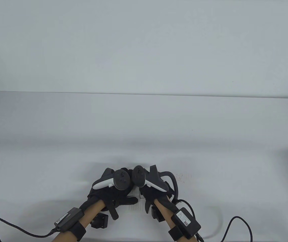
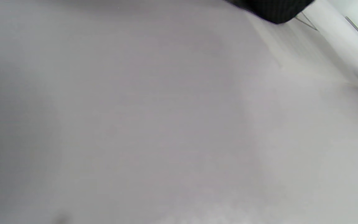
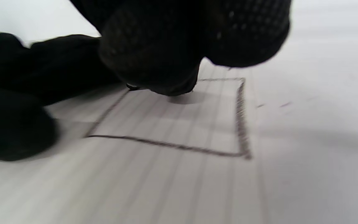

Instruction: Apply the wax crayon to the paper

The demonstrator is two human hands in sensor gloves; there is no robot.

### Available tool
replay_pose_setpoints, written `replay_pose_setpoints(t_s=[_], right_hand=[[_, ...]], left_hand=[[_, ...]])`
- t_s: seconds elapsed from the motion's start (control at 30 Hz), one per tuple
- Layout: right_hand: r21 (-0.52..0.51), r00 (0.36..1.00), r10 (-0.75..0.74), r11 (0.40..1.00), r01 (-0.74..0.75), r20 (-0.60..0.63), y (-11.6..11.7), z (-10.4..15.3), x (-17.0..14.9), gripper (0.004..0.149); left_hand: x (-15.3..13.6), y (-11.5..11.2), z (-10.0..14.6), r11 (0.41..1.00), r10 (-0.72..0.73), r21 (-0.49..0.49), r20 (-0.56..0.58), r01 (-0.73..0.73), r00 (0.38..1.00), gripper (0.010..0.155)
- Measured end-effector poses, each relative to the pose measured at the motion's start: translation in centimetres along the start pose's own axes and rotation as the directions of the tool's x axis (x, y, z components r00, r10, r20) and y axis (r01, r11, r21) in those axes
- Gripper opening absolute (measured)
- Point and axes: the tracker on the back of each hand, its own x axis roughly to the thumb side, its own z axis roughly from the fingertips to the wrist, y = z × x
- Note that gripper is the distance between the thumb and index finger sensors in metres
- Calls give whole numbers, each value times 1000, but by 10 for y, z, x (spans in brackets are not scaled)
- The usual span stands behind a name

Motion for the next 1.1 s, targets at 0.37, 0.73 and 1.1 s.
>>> replay_pose_setpoints(t_s=[0.37,0.73,1.1], right_hand=[[-72,980,197,978,-197,4,-1,3,6,40],[68,997,20,997,-24,70,-7,5,7,41],[142,988,-154,979,149,19,-4,3,-1,40]], left_hand=[[0,0,0,1000,2,0,1,-2,1000,88],[0,0,0,1000,0,0,1,0,1000,88],[0,0,0,1000,1,0,1,-1,1000,89]])
